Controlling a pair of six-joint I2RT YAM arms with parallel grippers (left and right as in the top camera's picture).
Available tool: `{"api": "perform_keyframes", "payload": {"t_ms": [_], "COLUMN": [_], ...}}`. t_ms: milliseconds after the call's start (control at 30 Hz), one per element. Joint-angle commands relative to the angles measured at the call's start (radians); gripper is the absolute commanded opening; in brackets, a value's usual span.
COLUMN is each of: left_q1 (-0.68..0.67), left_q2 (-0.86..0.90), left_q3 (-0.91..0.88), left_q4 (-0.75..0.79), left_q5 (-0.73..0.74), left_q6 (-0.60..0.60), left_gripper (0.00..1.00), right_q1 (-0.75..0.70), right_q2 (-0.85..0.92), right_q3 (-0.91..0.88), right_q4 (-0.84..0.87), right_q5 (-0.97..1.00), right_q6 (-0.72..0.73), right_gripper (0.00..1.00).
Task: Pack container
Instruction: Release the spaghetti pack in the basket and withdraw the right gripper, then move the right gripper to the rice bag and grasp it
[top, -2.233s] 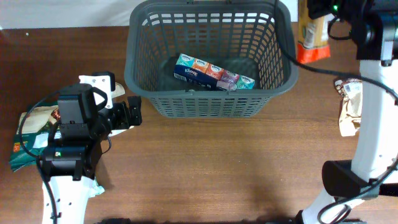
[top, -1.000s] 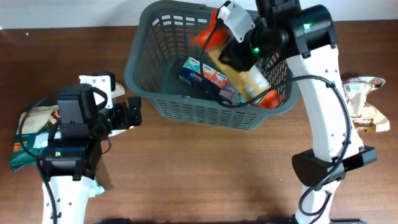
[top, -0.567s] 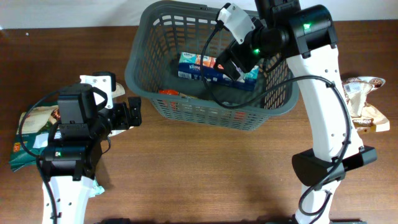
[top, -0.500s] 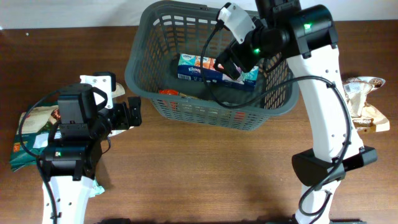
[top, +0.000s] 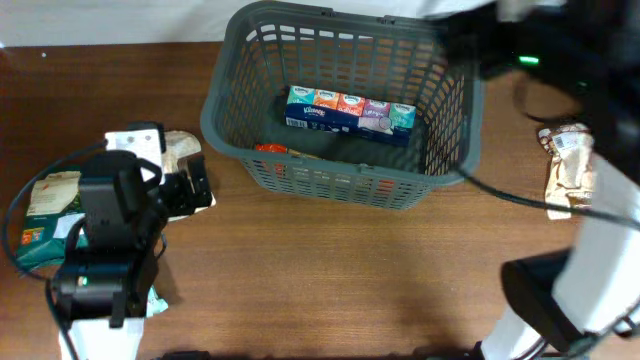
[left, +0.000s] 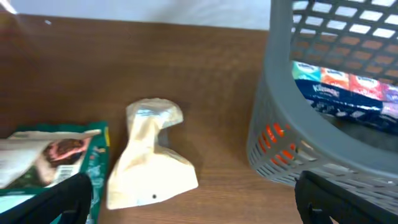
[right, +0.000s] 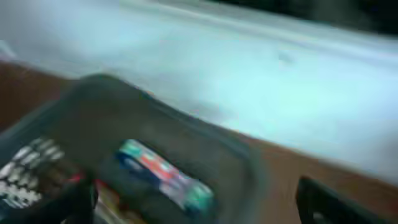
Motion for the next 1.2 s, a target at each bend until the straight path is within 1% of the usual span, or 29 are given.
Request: {"api": "perform_keyframes", "payload": {"t_ms": [0,67,100,200,367,400,533,633,733,833,900,933,967,1033,1133,1167], "left_q1": [0.002,0.002,0.002,0.002,0.002,0.002,0.002,0.002,0.002,0.002,0.002,0.002,0.002,0.002,0.002,0.002], "left_q2": [-0.026,-0.027,-0.027,-0.026,-0.023,-0.022,-0.013,-0.003,0.013,0.029,0.042,0.050,0.055,0.062,0.072,0.073], "left_q3": [0.016,0.016,0.016,0.016,0.016,0.016,0.016,0.016,0.016,0.016,0.016,0.016,0.016,0.016,0.016,0.016], "left_q4": [-0.017,-0.027,-0.032,-0.032,-0.035,-0.035,-0.034,-0.034,-0.037,-0.043,-0.050,-0.053,-0.053,-0.053,-0.053,-0.053], "left_q5": [-0.082,-0.095,-0.097,-0.097,-0.097,-0.097,-0.097,-0.097,-0.097,-0.097,-0.097,-0.097,-0.097,-0.096,-0.096,-0.096], "left_q6": [0.019,0.019,0.019,0.019,0.019,0.019,0.019,0.019,0.019,0.019,0.019,0.019,0.019,0.019,0.019,0.019], "left_gripper": [0.99,0.99,0.99,0.99,0.99,0.99,0.99,0.99,0.99,0.99,0.99,0.99,0.99,0.99,0.99,0.99], "right_q1": [-0.144,-0.230,-0.280,-0.420,-0.594,-0.650,-0.736,-0.769,-0.784,-0.787,-0.787,-0.787,-0.787,-0.787,-0.785,-0.785], "right_q2": [-0.003,-0.003,-0.004,-0.008,0.004,0.013,0.023,0.032,0.037,0.037,0.038,0.038,0.038,0.038,0.040,0.042], "right_q3": [0.010,0.001,-0.017,-0.039,-0.098,-0.159,-0.353,-0.525,-0.717,-0.888,-0.996,-1.066,-1.112,-1.174,-1.250,-1.262], "right_q4": [-0.087,-0.148,-0.148,-0.148,-0.148,-0.148,-0.141,-0.127,-0.060,0.045,0.156,0.247,0.310,0.403,0.525,0.557], "right_q5": [0.078,0.097,0.089,0.104,0.137,0.145,0.145,0.146,0.148,0.149,0.149,0.149,0.149,0.144,0.083,0.066], "right_q6": [0.147,0.170,0.171,0.247,0.260,0.260,0.259,0.240,0.223,0.138,0.028,-0.062,-0.117,-0.200,-0.343,-0.353], "right_gripper": [0.99,1.00,0.99,0.99,0.99,0.99,0.99,0.99,0.99,0.99,0.99,0.99,0.99,0.99,0.99,0.99]}}
